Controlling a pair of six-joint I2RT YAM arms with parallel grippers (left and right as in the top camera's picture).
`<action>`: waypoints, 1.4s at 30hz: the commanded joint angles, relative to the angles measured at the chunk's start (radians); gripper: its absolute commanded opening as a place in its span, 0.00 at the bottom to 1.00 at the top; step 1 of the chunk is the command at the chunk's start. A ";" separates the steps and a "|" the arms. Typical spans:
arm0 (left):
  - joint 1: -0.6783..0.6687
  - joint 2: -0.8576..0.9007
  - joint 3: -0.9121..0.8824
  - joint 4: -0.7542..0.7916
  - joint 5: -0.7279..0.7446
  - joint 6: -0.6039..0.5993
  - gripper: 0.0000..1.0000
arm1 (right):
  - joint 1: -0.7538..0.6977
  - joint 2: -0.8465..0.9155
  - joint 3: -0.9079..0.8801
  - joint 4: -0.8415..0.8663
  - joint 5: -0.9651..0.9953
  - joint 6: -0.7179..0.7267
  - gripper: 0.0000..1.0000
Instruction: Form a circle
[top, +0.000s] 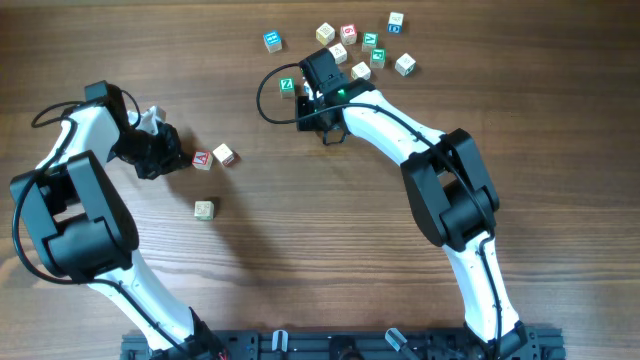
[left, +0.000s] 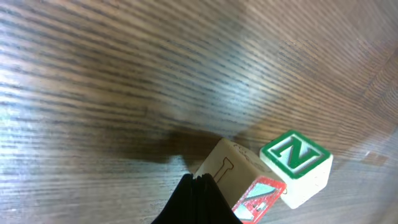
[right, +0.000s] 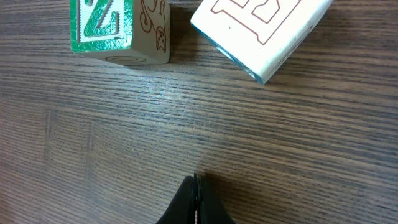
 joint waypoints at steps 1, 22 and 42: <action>-0.004 0.006 -0.011 0.031 0.020 -0.010 0.04 | 0.001 0.019 -0.018 -0.029 0.036 0.010 0.05; -0.004 0.006 -0.011 0.035 0.055 -0.035 0.04 | 0.001 0.019 -0.018 -0.029 0.036 0.011 0.05; 0.004 0.006 -0.011 0.129 -0.130 -0.186 0.04 | 0.014 0.019 -0.018 0.182 -0.452 -0.172 0.04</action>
